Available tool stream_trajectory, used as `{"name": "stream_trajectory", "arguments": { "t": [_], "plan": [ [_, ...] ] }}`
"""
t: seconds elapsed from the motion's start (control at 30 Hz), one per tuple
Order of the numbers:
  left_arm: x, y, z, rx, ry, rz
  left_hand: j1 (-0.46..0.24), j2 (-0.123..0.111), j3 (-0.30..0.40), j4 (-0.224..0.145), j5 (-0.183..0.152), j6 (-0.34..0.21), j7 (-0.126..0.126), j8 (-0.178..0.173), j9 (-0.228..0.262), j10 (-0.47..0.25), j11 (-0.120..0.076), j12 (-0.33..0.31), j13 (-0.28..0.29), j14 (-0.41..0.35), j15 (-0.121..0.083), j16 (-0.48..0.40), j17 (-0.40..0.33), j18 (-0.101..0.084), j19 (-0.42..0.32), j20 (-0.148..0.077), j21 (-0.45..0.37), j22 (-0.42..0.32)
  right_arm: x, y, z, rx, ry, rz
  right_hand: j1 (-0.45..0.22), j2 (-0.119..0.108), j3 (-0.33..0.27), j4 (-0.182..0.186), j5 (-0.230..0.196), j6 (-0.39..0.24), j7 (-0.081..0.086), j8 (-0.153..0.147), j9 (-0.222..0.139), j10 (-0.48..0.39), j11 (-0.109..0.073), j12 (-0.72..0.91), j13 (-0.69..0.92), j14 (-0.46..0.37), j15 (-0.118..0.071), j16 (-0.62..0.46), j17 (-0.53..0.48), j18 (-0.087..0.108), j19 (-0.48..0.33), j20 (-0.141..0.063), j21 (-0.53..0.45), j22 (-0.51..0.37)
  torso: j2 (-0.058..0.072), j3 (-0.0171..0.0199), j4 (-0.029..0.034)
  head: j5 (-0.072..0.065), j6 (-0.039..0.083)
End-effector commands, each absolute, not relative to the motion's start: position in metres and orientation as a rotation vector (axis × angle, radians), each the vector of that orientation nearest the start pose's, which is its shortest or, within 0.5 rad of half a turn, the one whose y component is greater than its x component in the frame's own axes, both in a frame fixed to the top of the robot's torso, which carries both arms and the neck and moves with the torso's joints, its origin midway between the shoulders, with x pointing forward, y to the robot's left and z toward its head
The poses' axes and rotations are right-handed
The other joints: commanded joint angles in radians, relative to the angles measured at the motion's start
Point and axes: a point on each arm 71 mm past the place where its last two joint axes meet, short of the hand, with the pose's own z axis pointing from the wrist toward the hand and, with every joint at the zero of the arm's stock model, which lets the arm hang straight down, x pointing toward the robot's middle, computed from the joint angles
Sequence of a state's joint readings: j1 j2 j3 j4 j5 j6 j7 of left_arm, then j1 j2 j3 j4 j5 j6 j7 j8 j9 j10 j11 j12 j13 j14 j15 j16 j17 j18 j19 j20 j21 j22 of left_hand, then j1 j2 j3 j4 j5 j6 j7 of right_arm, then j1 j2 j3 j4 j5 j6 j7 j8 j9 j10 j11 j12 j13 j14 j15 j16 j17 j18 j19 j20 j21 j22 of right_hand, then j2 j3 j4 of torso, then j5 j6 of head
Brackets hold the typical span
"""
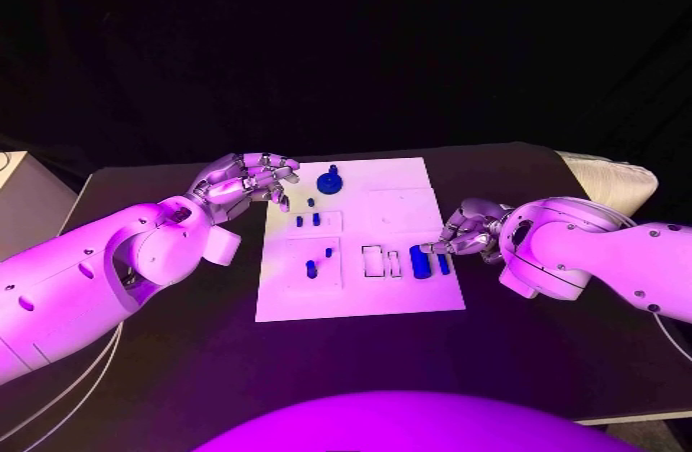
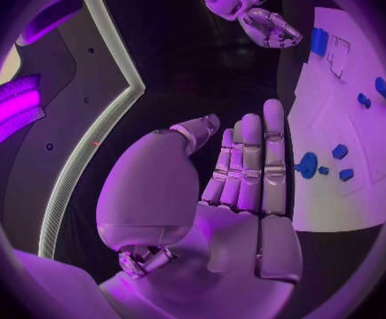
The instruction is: Assemble the parts on the task board
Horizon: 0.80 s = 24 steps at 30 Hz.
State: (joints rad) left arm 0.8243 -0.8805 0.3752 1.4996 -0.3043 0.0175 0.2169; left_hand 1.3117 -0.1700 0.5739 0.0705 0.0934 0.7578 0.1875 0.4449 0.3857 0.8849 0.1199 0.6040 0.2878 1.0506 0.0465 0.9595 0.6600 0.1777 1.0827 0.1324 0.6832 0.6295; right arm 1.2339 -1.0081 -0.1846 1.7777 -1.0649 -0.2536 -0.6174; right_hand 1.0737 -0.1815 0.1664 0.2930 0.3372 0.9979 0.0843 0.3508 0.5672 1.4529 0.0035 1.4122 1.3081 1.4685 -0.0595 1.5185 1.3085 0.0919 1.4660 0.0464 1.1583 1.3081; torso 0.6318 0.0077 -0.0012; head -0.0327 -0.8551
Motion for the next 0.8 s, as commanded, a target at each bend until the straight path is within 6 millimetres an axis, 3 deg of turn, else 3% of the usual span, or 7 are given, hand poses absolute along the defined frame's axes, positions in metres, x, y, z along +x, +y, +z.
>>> {"name": "stream_trajectory", "arguments": {
  "t": [0.03, 0.2, 0.6, 0.8],
  "plan": [
    [0.468, 0.232, -0.214, -1.013, 1.606, -1.699, 0.011, 0.001, -0.006, 0.001, 0.001, 0.001, 0.005, 0.004, -0.002, 0.008, 0.000, -0.007, -0.002, -0.005, -0.001, -0.005, 0.002, 0.006, 0.007, 0.001, -0.006, -0.002, 0.416, -0.236, -0.235, 0.412, 2.195, 0.285, -0.011, 0.012, -0.028, 0.000, -0.009, 0.003, -0.008, 0.012, 0.023, 0.006, -0.004, 0.005, 0.090, 0.081, -0.009, 0.005, 0.160, -0.018, 0.045, -0.011, 0.006, 0.054, 0.001, 0.0018, 0.0009, 0.001, -0.001],
    [0.467, 0.232, -0.214, -1.013, 1.609, -1.702, 0.011, 0.001, -0.006, 0.001, 0.001, 0.001, 0.005, 0.004, -0.002, 0.008, 0.000, -0.007, -0.002, -0.005, -0.001, -0.005, 0.002, 0.006, 0.007, 0.001, -0.006, -0.002, 0.416, -0.228, -0.241, 0.393, 2.211, 0.276, -0.006, 0.036, -0.082, 0.001, -0.018, -0.003, -0.015, 0.040, 0.084, 0.004, -0.009, 0.002, 0.094, 0.083, -0.013, 0.010, 0.170, -0.019, 0.043, -0.014, 0.011, 0.063, 0.001, 0.0013, 0.0002, 0.002, -0.002],
    [0.467, 0.233, -0.214, -1.010, 1.621, -1.709, 0.011, 0.001, -0.007, 0.002, 0.001, 0.001, 0.005, 0.004, -0.003, 0.008, 0.000, -0.008, -0.003, -0.006, -0.001, -0.006, 0.002, 0.006, 0.007, 0.001, -0.008, -0.003, 0.423, -0.220, -0.248, 0.256, 2.183, 0.209, -0.001, 0.052, -0.128, 0.001, -0.018, -0.015, -0.017, 0.054, 0.131, -0.001, -0.010, -0.007, 0.090, 0.083, -0.014, 0.010, 0.173, -0.019, 0.041, -0.015, 0.010, 0.067, 0.001, 0.0000, 0.0015, -0.011, -0.005],
    [0.466, 0.234, -0.214, -1.007, 1.625, -1.713, 0.011, 0.000, -0.007, 0.001, 0.001, 0.001, 0.005, 0.004, -0.004, 0.008, 0.000, -0.008, -0.004, -0.006, -0.001, -0.006, 0.002, 0.006, 0.007, 0.001, -0.008, -0.004, 0.424, -0.217, -0.254, 0.202, 2.180, 0.185, 0.000, 0.062, -0.147, 0.001, -0.017, -0.013, -0.020, 0.067, 0.159, -0.003, -0.013, -0.011, 0.089, 0.083, -0.016, 0.011, 0.175, -0.018, 0.040, -0.016, 0.008, 0.068, 0.001, 0.0001, 0.0026, -0.009, -0.006]
  ]
}}
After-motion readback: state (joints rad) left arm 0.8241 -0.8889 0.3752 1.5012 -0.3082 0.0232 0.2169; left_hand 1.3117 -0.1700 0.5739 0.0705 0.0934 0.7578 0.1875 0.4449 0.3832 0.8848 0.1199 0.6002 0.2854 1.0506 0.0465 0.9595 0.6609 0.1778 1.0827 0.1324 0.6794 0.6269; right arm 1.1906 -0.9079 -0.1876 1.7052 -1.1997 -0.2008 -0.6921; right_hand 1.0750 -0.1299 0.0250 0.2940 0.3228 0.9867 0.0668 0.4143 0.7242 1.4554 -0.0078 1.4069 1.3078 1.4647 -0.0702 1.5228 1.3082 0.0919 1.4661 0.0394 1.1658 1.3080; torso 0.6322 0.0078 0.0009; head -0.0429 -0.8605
